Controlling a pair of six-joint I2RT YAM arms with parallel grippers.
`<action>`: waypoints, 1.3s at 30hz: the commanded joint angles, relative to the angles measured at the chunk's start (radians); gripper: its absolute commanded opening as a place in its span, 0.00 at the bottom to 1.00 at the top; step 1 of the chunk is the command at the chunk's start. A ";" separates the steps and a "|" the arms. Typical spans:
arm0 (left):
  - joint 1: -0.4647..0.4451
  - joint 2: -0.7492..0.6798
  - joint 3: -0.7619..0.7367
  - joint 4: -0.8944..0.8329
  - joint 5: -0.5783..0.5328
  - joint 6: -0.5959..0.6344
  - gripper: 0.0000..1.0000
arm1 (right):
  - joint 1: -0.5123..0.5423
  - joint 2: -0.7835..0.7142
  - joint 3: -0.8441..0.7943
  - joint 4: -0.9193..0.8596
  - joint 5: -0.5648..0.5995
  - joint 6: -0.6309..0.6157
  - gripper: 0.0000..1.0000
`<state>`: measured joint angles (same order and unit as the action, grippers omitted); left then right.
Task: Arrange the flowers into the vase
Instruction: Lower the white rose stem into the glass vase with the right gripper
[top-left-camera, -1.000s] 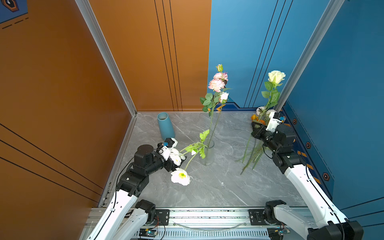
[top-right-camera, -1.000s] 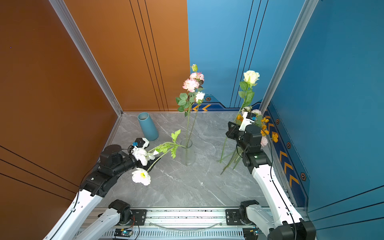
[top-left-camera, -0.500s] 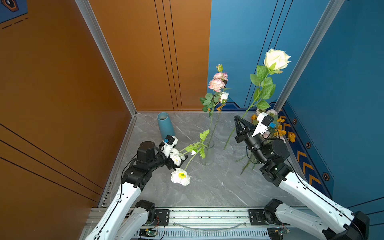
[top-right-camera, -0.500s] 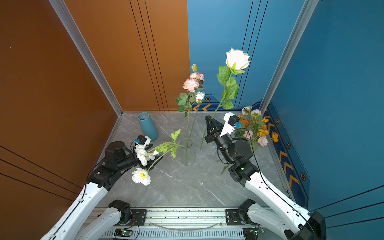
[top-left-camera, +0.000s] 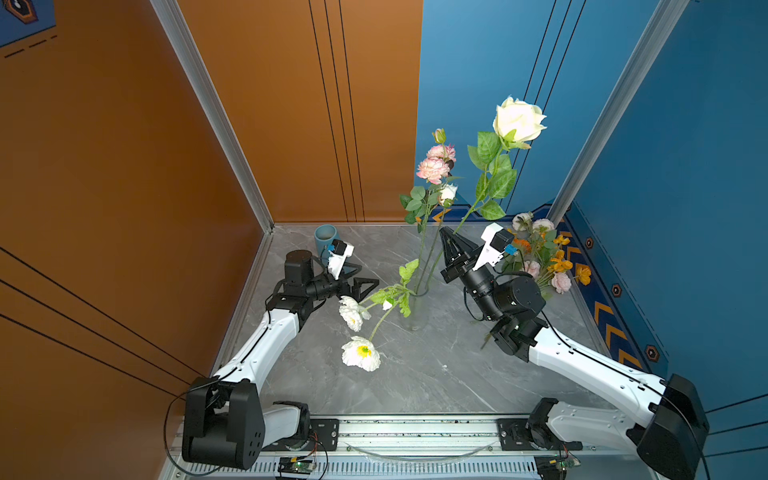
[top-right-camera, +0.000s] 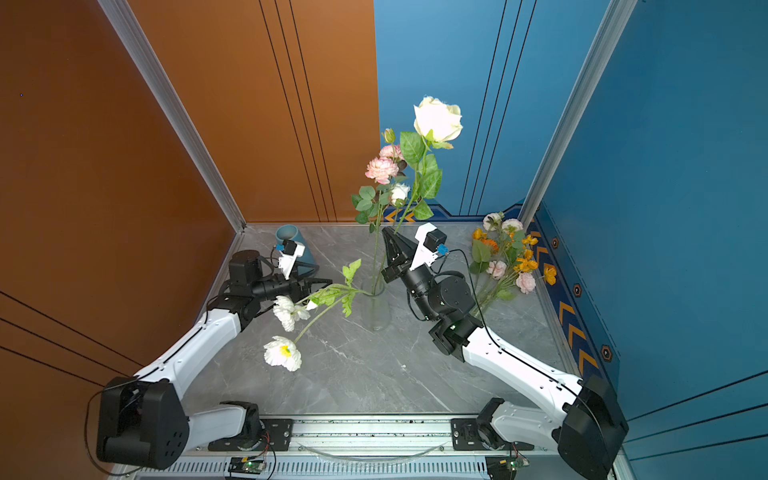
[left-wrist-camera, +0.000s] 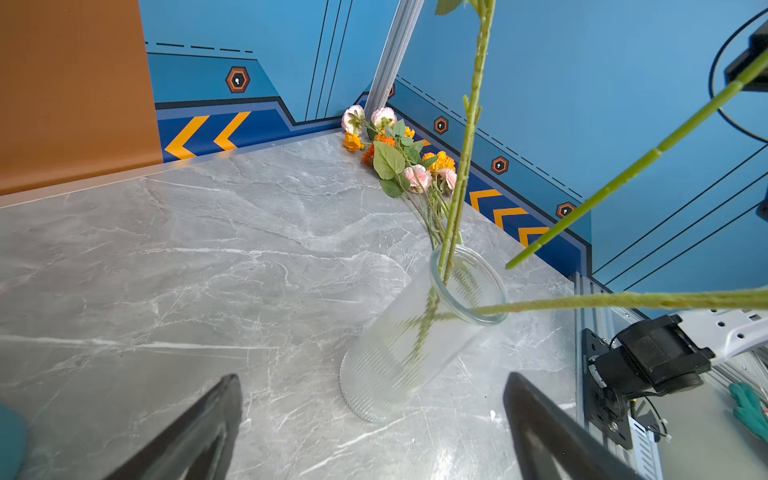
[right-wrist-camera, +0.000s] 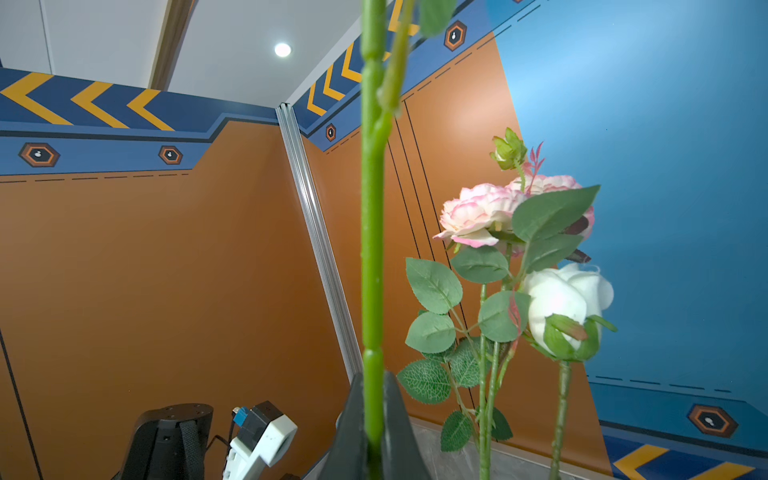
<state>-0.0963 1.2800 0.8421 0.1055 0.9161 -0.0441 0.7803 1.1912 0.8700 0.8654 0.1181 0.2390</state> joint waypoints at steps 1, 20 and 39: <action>-0.003 0.010 0.033 0.038 0.074 -0.020 0.99 | 0.016 0.027 0.029 0.094 0.036 -0.030 0.00; -0.046 -0.009 0.029 0.037 0.044 -0.018 0.98 | 0.057 0.274 -0.020 0.396 0.072 -0.035 0.00; -0.043 -0.018 0.033 0.037 0.044 -0.025 0.98 | 0.101 0.379 -0.191 0.552 0.138 -0.042 0.10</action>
<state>-0.1440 1.2808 0.8494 0.1246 0.9325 -0.0586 0.8654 1.5688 0.6861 1.3560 0.2157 0.2089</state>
